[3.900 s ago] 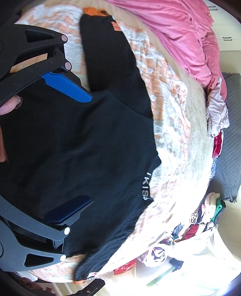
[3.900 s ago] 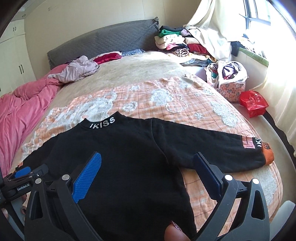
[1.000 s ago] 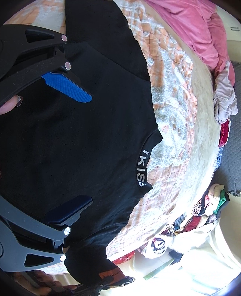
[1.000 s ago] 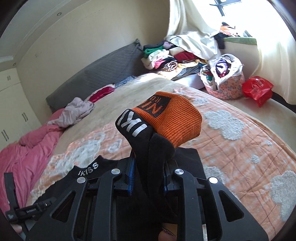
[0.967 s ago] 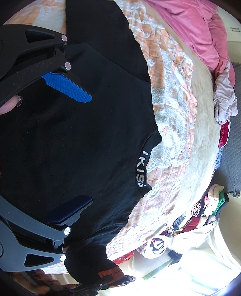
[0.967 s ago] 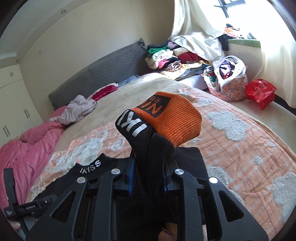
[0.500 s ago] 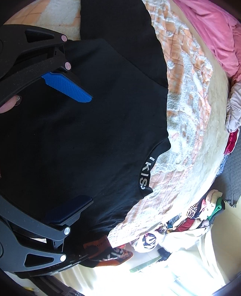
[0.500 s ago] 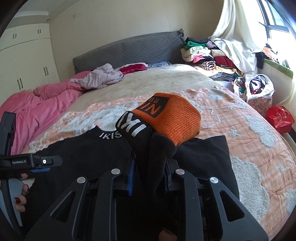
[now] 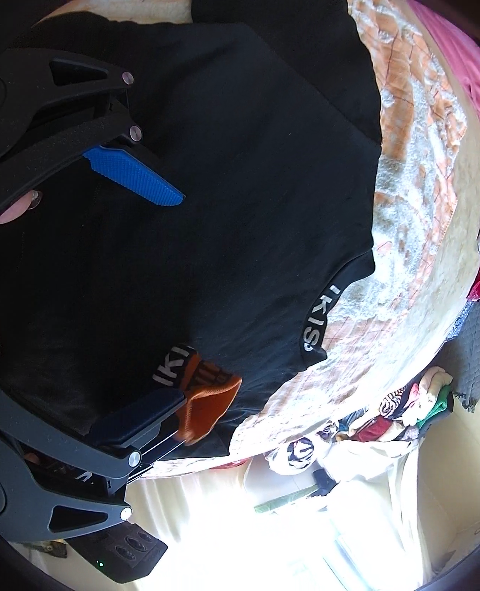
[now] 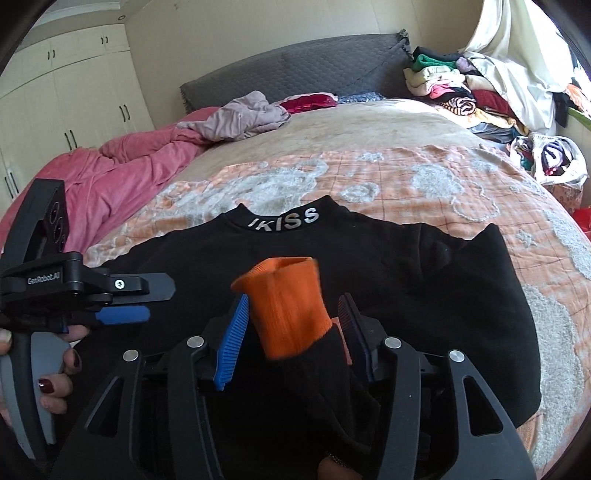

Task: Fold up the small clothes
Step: 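Lift the sleeve and carry it across the shirt toward the left tool, then grasp the orange cuff with the left tool while the right tool releases it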

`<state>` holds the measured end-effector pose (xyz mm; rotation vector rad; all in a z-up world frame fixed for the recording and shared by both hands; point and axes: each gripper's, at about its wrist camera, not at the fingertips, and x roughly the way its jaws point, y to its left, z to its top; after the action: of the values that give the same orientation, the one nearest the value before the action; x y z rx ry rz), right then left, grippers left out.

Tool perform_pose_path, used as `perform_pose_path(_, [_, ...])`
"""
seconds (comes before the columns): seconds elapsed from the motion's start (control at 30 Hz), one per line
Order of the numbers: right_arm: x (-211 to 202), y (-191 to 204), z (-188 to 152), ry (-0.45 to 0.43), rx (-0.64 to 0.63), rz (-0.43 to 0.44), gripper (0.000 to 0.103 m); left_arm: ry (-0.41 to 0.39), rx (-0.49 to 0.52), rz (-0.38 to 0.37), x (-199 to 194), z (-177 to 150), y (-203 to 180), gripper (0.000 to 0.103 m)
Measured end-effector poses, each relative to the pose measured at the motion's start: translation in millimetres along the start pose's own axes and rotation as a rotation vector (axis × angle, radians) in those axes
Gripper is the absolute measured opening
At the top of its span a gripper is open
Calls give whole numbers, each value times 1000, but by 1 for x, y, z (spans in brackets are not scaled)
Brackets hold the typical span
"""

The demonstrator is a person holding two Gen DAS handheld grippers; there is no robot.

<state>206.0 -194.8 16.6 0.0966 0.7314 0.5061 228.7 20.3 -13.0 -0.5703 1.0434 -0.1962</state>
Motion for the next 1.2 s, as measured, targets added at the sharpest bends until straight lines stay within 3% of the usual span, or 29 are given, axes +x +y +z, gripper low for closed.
perform_pose_path(0.23, [-19,-18,7,-36,55,53,56,97,-16,-120,18,-10,-8,80])
perform_pose_path(0.3, [-25,-25,9,-37,77,89,56,125,-37,-171,24,-12,-10,71])
perform_pose_path(0.63, [-57,-65,15,-99,183,6,58,164,-89,-271,32,-17,-16,71])
perform_pose_path(0.93, [-60,-86,13,-68,246,-79,59,155,-103,-258,27,-22,-8,71])
perform_pose_path(1.07, [-60,-93,8,-48,261,-113,59,175,-151,-338,26,-23,-9,73])
perform_pose_path(1.2, [-63,-103,7,-47,304,-119,59,170,-139,-343,27,-25,-16,76])
